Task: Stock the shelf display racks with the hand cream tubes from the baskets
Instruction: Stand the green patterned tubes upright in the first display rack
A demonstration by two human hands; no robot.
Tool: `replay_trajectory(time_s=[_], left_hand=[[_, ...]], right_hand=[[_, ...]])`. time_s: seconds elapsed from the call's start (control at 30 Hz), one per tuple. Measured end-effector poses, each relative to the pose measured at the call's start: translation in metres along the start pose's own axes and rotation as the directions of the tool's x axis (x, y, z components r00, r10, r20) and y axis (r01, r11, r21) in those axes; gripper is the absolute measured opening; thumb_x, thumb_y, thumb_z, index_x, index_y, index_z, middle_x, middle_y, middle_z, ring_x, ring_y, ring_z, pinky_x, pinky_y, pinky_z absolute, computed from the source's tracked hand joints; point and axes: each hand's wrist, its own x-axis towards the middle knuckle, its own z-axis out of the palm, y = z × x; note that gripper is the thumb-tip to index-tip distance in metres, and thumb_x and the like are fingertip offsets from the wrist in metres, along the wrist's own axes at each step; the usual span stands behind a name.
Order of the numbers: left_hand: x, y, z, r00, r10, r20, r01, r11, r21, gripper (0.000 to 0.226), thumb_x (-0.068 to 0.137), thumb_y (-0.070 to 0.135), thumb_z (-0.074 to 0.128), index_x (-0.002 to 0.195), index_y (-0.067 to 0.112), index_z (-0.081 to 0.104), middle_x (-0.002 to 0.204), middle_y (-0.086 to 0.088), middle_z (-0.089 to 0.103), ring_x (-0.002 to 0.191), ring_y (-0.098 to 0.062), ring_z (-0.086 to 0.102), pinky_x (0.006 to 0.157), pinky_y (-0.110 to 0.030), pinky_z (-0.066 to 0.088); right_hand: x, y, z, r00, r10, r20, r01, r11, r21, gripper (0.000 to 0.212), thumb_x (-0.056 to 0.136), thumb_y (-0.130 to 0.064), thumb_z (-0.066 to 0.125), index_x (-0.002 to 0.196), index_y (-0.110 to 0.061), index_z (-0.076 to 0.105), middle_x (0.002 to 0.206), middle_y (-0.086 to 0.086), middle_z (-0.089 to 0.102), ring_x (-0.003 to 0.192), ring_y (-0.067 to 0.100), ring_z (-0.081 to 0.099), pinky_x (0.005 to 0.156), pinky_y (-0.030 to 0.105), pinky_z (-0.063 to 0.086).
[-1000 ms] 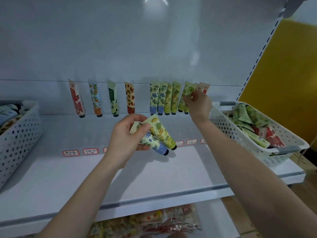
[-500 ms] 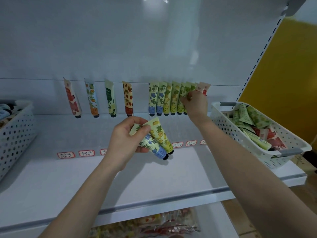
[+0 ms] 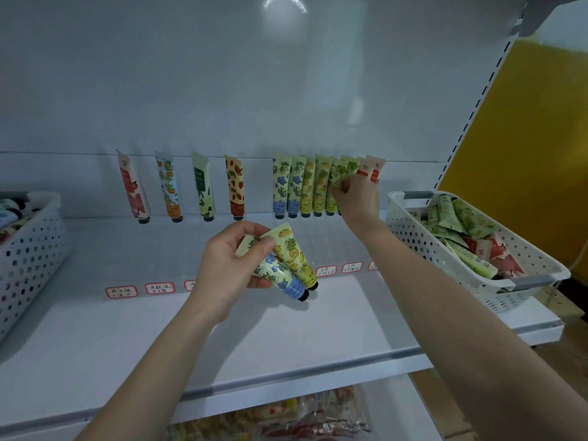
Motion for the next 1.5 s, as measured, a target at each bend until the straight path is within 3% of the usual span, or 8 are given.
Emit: replay_trajectory(time_s=[0.53,0.7,0.77,0.83,0.97,1.23,1.37,1.5], left_hand=[[-0.004,0.005,0.002,1.000,0.001,-0.003,-0.001,1.000,0.012,0.013,0.087,0.009,0.061,0.080,0.020,0.060,0.077,0.001,0.063,0.055,-0.007,0.065,0.050,-0.030,0.057],[-0.008,0.012,0.000,1.000,0.012,-0.016,-0.012,1.000,0.003,0.014,0.088,0.009,0.060,0.080,0.020,0.058,0.075,0.001,0.062,0.053,-0.006,0.064,0.049,-0.029,0.056],[-0.011,0.017,-0.002,1.000,0.022,-0.015,-0.022,1.000,-0.007,0.014,0.088,0.009,0.060,0.079,0.020,0.058,0.075,0.001,0.061,0.053,-0.006,0.063,0.048,-0.028,0.056],[-0.016,0.021,-0.005,0.999,0.034,-0.008,-0.034,0.999,-0.007,0.014,0.088,0.010,0.060,0.080,0.020,0.058,0.077,0.001,0.061,0.053,-0.006,0.063,0.048,-0.026,0.056],[-0.029,0.029,-0.010,0.999,0.041,-0.002,-0.041,0.999,-0.011,0.012,0.089,0.011,0.060,0.081,0.020,0.058,0.081,0.001,0.060,0.054,-0.006,0.063,0.049,-0.027,0.056],[-0.046,0.033,-0.012,0.999,0.051,-0.006,-0.051,0.999,0.015,0.011,0.086,0.014,0.064,0.092,0.020,0.058,0.090,-0.001,0.061,0.060,-0.009,0.067,0.049,-0.029,0.057],[-0.043,0.031,-0.011,0.997,-0.030,-0.071,0.025,0.996,-0.082,0.019,0.082,0.017,0.070,0.091,0.011,0.054,0.098,-0.016,0.066,0.075,-0.019,0.072,0.048,-0.026,0.055],[-0.039,0.028,-0.014,0.994,-0.048,-0.093,0.042,0.997,-0.066,0.015,0.081,0.019,0.070,0.085,0.008,0.061,0.092,-0.016,0.070,0.081,-0.023,0.071,0.055,-0.031,0.058]], right_hand=[[-0.009,-0.001,-0.018,0.999,-0.037,0.012,0.036,0.999,0.022,0.043,0.089,-0.014,0.057,0.053,-0.013,0.034,0.050,0.000,0.034,0.047,0.010,0.029,0.045,0.024,0.020],[-0.040,-0.001,-0.033,0.994,-0.092,-0.058,0.104,0.961,0.258,0.024,0.094,-0.015,0.051,0.078,-0.002,0.064,0.071,0.013,0.064,0.071,0.028,0.060,0.063,0.028,0.042],[-0.063,-0.002,-0.041,0.994,-0.100,0.042,0.071,0.898,0.435,0.021,0.096,-0.016,0.049,0.079,-0.011,0.061,0.074,0.006,0.065,0.077,0.025,0.065,0.070,0.030,0.051],[-0.089,-0.004,-0.050,0.952,-0.138,0.274,-0.042,0.825,0.563,0.017,0.096,-0.020,0.049,0.094,-0.010,0.062,0.085,0.003,0.068,0.080,0.018,0.067,0.077,0.031,0.055],[-0.128,-0.007,-0.057,0.823,-0.258,0.507,-0.112,0.800,0.589,0.017,0.089,-0.024,0.058,0.104,-0.017,0.063,0.098,-0.001,0.069,0.090,0.011,0.067,0.081,0.026,0.056],[-0.157,-0.021,-0.063,0.817,-0.394,0.420,0.072,0.793,0.605,0.013,0.080,-0.008,0.070,0.087,-0.019,0.067,0.080,-0.007,0.067,0.070,0.003,0.063,0.070,0.020,0.053],[-0.149,-0.017,-0.063,0.911,-0.256,0.324,0.004,0.790,0.613,0.008,0.085,-0.010,0.065,0.086,-0.017,0.063,0.084,0.000,0.065,0.076,0.018,0.063,0.078,0.031,0.055],[-0.115,-0.006,-0.060,0.992,-0.037,0.121,-0.050,0.767,0.640,0.008,0.086,-0.018,0.065,0.092,-0.015,0.060,0.086,-0.006,0.063,0.086,0.015,0.061,0.086,0.034,0.052]])
